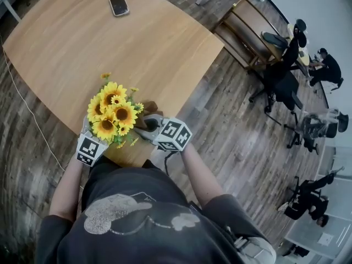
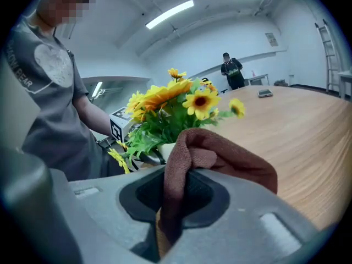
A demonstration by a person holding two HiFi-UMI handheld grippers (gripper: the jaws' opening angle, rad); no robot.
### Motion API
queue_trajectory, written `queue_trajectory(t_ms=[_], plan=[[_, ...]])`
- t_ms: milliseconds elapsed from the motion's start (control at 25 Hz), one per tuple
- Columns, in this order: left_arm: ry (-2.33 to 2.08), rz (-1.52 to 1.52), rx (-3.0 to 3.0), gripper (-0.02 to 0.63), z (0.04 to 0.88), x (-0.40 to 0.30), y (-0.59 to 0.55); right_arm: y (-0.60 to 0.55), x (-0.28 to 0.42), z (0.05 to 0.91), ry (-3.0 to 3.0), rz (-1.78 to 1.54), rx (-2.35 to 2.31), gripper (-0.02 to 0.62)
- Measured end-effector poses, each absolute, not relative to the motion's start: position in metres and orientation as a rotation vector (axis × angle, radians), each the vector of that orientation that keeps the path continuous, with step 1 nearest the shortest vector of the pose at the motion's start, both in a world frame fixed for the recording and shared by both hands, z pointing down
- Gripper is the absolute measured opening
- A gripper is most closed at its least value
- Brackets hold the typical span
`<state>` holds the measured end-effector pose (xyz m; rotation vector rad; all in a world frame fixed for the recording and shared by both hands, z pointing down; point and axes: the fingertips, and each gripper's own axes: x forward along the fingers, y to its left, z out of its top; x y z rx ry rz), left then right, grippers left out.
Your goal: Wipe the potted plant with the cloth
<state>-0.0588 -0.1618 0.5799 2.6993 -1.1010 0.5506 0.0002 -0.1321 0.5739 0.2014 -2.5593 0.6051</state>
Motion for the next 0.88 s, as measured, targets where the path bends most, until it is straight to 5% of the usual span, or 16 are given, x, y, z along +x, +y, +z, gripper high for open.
queue_trajectory(t_ms=[880], plan=[[-1.304,0.570,2.559,0.620,0.583,-0.077,-0.142,-0.127,-0.002,0.583,-2.502,0.500,0.282,0.049]])
